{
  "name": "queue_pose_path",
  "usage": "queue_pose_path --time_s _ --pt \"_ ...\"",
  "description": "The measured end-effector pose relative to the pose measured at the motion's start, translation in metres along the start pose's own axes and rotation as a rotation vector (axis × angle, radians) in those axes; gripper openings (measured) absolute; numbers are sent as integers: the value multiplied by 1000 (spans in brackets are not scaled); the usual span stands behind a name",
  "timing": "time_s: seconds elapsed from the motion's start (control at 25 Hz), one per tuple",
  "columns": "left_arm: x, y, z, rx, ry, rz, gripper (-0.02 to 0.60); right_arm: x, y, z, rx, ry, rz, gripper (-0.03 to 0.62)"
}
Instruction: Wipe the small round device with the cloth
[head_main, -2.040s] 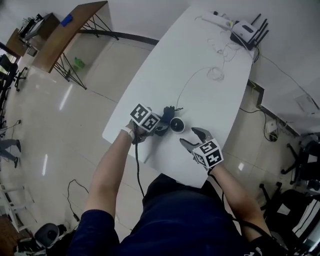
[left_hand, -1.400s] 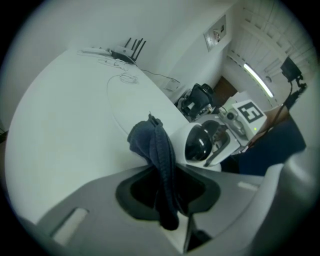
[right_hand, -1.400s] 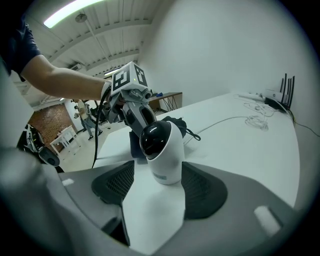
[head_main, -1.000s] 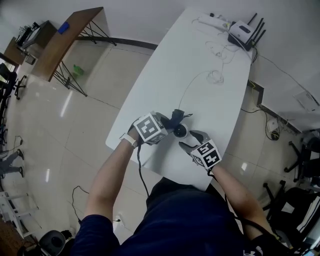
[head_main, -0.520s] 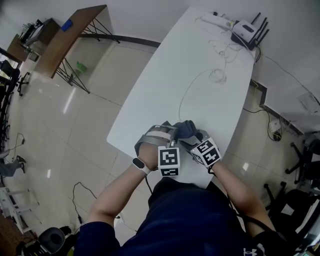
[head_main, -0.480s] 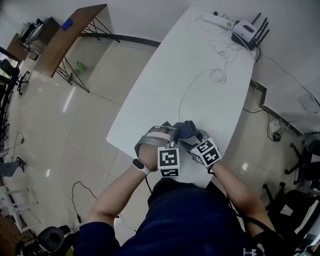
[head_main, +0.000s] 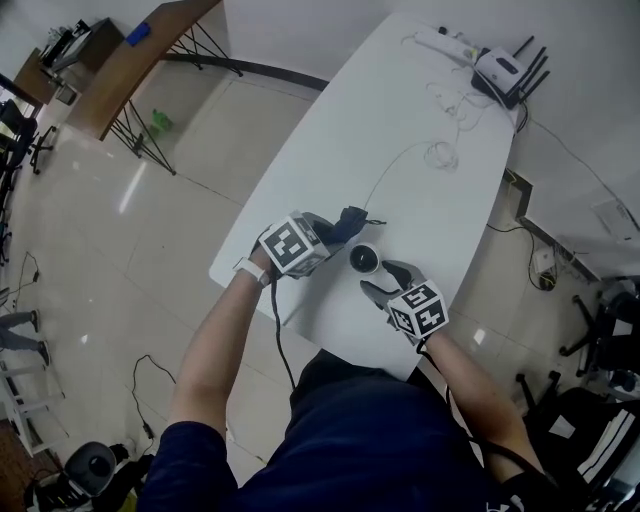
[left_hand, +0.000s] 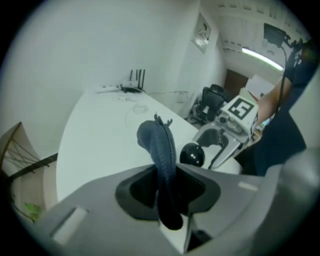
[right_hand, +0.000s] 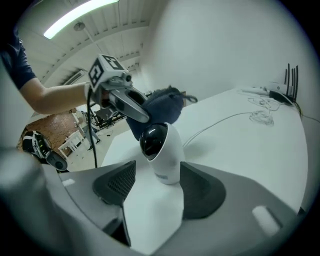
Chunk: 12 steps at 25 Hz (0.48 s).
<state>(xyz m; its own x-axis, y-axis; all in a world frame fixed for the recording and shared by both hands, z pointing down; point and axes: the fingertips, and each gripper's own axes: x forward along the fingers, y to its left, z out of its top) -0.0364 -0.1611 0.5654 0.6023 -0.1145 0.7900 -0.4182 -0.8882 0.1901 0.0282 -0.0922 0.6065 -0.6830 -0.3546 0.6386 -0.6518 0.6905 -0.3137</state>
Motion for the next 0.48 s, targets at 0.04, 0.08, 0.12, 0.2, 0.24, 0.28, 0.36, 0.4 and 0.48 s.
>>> queue_pose_path --time_s 0.04,0.08,0.12,0.2,0.24,0.28,0.36,0.4,0.48 --pt "8 4 -4 26 50 -37 92 -1 1 0 5 -2 -3 285" --pt "17 3 -6 47 94 -84 92 -2 2 1 9 -4 -7 285" --pt "24 -2 -7 56 126 -142 92 -3 2 1 12 -6 -13 285" --pt "41 -11 -10 71 177 -241 92 -5 1 1 21 -9 -25 285" --pt "49 -13 -14 86 209 -268 92 -6 0 1 29 -11 -31 285" --pt "56 -13 -19 106 243 -281 90 -8 -1 1 38 -14 -36 284" --pt "64 -13 -26 140 288 -290 89 -11 -4 0 56 -21 -43 284" --pt "65 -14 -27 147 292 -296 89 -13 -6 -1 65 -25 -46 282" --pt "62 -17 -23 152 278 -308 89 -15 -10 -3 82 -31 -47 281"
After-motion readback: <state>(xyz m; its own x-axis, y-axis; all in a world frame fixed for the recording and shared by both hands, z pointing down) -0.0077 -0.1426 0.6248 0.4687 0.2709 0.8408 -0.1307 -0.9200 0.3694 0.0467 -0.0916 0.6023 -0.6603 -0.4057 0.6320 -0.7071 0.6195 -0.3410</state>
